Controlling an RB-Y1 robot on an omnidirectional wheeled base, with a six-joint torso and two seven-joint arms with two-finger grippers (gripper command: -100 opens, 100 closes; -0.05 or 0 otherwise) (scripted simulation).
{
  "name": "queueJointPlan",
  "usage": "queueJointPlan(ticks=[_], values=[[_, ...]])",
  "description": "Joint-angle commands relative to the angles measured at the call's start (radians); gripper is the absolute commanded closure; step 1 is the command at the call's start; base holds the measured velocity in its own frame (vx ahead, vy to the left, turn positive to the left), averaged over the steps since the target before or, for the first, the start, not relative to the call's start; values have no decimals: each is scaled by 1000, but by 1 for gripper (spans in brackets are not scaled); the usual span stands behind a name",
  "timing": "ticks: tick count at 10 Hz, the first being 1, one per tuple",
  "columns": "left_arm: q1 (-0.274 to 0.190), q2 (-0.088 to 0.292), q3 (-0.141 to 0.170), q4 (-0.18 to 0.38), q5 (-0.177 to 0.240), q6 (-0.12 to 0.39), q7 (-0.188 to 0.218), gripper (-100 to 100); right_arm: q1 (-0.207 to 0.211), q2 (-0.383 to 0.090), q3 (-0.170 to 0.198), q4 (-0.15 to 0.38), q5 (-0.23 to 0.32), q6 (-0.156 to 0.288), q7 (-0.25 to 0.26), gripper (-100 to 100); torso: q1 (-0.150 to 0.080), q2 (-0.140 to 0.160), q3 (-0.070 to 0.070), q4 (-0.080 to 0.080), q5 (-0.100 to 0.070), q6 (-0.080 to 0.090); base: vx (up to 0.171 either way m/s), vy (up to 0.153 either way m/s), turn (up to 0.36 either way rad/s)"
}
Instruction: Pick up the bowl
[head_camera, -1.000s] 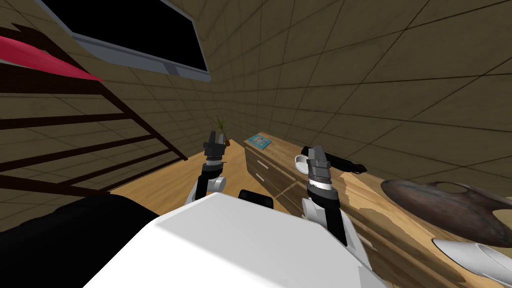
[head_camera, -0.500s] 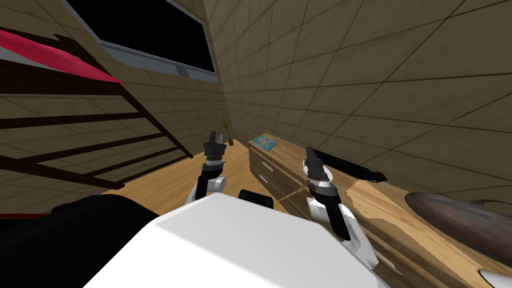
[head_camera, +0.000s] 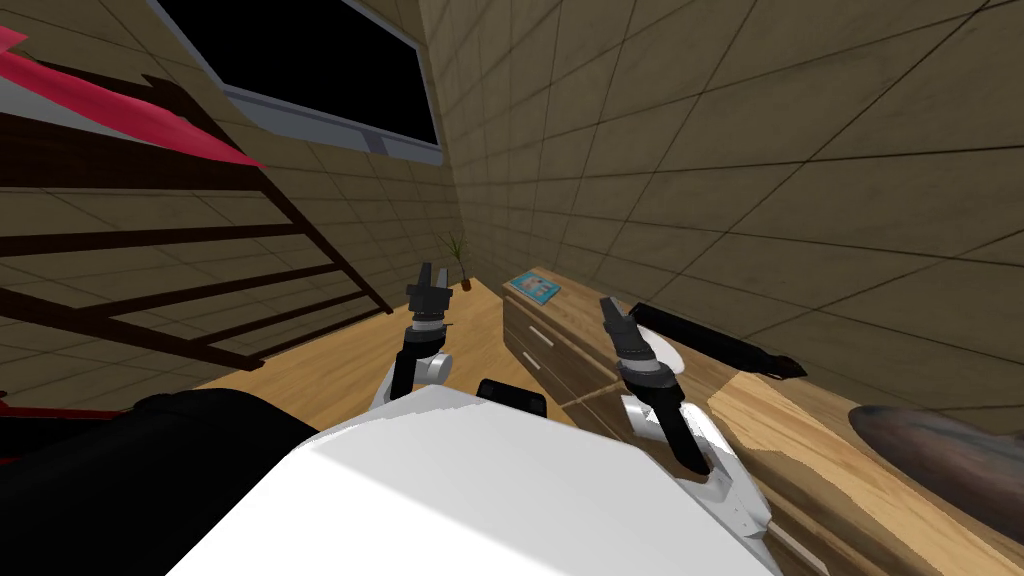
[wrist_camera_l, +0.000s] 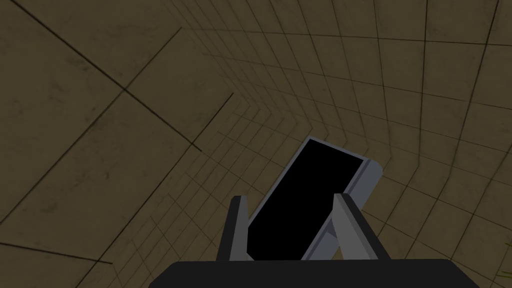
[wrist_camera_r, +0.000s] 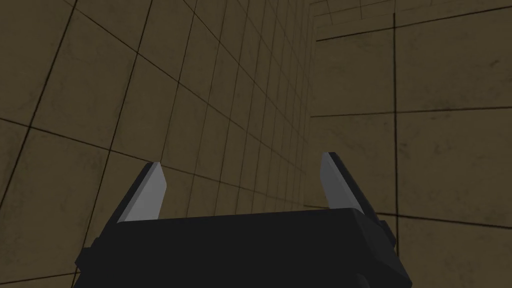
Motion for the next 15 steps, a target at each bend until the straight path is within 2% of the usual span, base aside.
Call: queueJointPlan(ticks=[1, 2, 5, 6, 7, 8, 9, 10, 11, 12, 13, 14, 15], values=[[0, 0, 0, 0, 0, 0, 0, 0, -7, -50, -7, 28, 19, -6, 15, -100, 0, 0, 0, 0, 0, 0, 31, 56, 83], [0, 0, 0, 0, 0, 0, 0, 0, -7, -64, -7, 28, 19, -6, 15, -100, 0, -1, 0, 0, 0, 0, 26, 50, 44], [0, 0, 0, 0, 0, 0, 0, 0, -12, -157, -22, 86, 52, -19, 38, -100, 0, 0, 0, 0, 0, 0, 20, 52, 65], [0, 0, 0, 0, 0, 0, 0, 0, -12, -176, -22, 86, 52, -19, 38, -100, 0, -1, 0, 0, 0, 0, 23, 51, 36], [0, 0, 0, 0, 0, 0, 0, 0, -10, -210, -29, 117, 69, -25, 49, -100, 0, -1, 0, 0, 0, 0, 29, 65, 70], [0, 0, 0, 0, 0, 0, 0, 0, -10, -235, -29, 117, 69, -25, 49, -100, 1, -1, -1, 0, 0, 0, 24, 54, 34], [0, 0, 0, 0, 0, 0, 0, 0, -5, -268, -37, 150, 87, -31, 60, -100, 0, -1, 0, 0, 0, 0, 24, 59, 53], [0, 0, 0, 0, 0, 0, 0, 0, -5, -295, -37, 150, 87, -31, 60, -100, 1, -1, 0, 0, 0, 0, 18, 46, 31], [0, 0, 0, 0, 0, 0, 0, 0, 2, -328, -45, 184, 104, -36, 71, -100, 0, 0, 0, 0, 0, 0, 22, 59, 61], [0, 0, 0, 0, 0, 0, 0, 0, 2, -356, -45, 184, 104, -36, 71, -100, 1, 0, 0, 0, 0, 0, 24, 40, 28], [0, 0, 0, 0, 0, 0, 0, 0, 12, -387, -53, 220, 122, -41, 80, -100, 0, 0, 0, 0, 0, 0, 32, 41, 47], [0, 0, 0, 0, 0, 0, 0, 0, 12, -417, -53, 220, 122, -41, 80, -100, 0, -1, -1, 0, 0, 0, 25, 39, 27], [0, 0, 0, 0, 0, 0, 0, 0, 25, -448, -61, 257, 139, -46, 89, -100, -1, 0, 0, 0, 0, 0, 26, 47, 43]])
